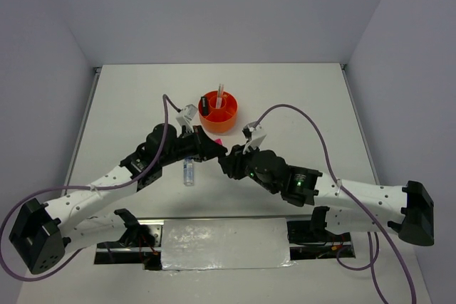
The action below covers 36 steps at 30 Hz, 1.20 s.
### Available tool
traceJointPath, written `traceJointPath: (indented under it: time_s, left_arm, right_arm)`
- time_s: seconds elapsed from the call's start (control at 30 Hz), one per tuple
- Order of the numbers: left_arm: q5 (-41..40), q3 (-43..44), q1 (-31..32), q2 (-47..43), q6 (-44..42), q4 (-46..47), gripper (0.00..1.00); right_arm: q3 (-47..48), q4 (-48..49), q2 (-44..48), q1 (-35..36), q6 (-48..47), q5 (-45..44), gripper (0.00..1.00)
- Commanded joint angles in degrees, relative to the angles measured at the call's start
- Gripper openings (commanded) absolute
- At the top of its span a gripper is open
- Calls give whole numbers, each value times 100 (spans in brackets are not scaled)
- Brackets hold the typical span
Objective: Sort the stationery into containers
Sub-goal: Pick up the stationery from the center of the board, then place the stationery in the storage box.
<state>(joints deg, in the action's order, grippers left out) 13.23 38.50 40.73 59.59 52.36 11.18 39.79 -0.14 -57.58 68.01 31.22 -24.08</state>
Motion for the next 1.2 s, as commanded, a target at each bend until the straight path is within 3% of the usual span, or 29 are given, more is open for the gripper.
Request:
traceJointPath:
  time_s: [0.0, 0.1, 0.17, 0.27, 0.43, 0.57, 0.7, 0.9, 1.17]
  left_arm:
    - [-199, 307, -74, 157, -243, 323, 5]
    - [-373, 491, -83, 254, -454, 193, 0]
    - [-1002, 684, -92, 298, -795, -149, 0]
    - [-1723, 1150, -196, 465, -1392, -660, 0]
    - [-2150, 1731, -591, 992, -2553, -216, 0]
    - [-1554, 2029, -1031, 1598, -3371, 656, 0]
    - [-1279, 2819, -1374, 2626, -3846, 500, 0]
    - [-1665, 3515, -1489, 3374, -4093, 385, 5]
    - [-1780, 3296, -1621, 3805, -3988, 736, 13]
  right_arm:
    - [-85, 453, 89, 55, -125, 113, 39]
    - [-217, 638, 150, 46, -274, 175, 66]
    - [-261, 411, 335, 37, -240, -61, 82]
    - [-472, 148, 782, 37, -152, -501, 89]
    - [-806, -397, 1819, 20, -55, -941, 94]
    - [-973, -758, 2426, 2, -11, -1038, 95]
    - [-982, -1337, 2892, 2, 94, -1125, 95]
    - [-1035, -1708, 3332, 11, 139, -1257, 95]
    - [-991, -1761, 3394, 2, 86, -1266, 95]
